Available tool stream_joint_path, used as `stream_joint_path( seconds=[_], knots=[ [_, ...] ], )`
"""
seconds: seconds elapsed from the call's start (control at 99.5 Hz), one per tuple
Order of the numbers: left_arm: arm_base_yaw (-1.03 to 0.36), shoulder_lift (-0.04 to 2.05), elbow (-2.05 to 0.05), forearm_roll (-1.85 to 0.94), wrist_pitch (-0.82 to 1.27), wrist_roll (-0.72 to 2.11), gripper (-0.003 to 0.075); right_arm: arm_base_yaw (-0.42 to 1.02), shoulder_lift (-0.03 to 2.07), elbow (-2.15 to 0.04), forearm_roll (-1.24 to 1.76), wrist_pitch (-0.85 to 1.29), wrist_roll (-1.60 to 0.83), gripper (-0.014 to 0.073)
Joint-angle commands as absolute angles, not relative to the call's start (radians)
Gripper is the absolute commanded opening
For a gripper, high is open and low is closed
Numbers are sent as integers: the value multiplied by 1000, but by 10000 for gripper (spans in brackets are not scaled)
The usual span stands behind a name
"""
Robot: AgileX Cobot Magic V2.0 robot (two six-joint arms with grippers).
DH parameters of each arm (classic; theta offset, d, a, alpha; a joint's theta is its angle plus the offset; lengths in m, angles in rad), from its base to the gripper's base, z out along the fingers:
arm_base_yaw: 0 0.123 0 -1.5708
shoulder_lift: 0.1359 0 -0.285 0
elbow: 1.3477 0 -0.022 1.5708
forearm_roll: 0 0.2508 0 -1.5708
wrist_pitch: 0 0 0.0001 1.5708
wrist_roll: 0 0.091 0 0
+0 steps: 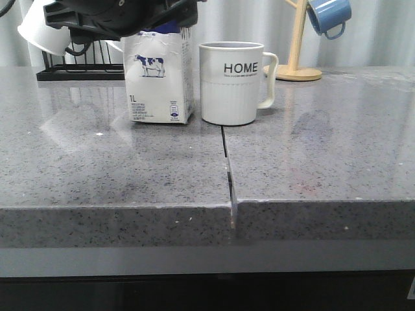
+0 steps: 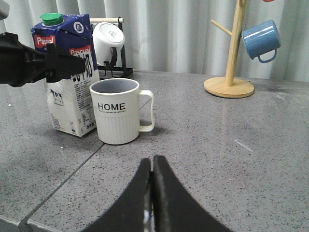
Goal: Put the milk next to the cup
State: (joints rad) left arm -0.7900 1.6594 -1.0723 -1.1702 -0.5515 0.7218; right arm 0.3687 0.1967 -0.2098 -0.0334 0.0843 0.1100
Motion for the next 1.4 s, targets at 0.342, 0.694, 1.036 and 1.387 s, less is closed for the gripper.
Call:
stream_joint_path(
  seconds=[0.342,0.694,1.036,1.387],
  knots=[
    [-842,1551,-1023,-1157,-615,752,662,368,203,-235,-36,12,106,-69],
    [-888,1395,-873,-1106,-622,754,599,368,203,-235,-36,12,106,-69],
    [-785,1207,-722,-967,-600,752,120,368,203,-235,-36,12,106,-69],
    [-338,1055,-711,-539,-207,473,-8,368,203,-235,-36,12,106,-69]
  ],
)
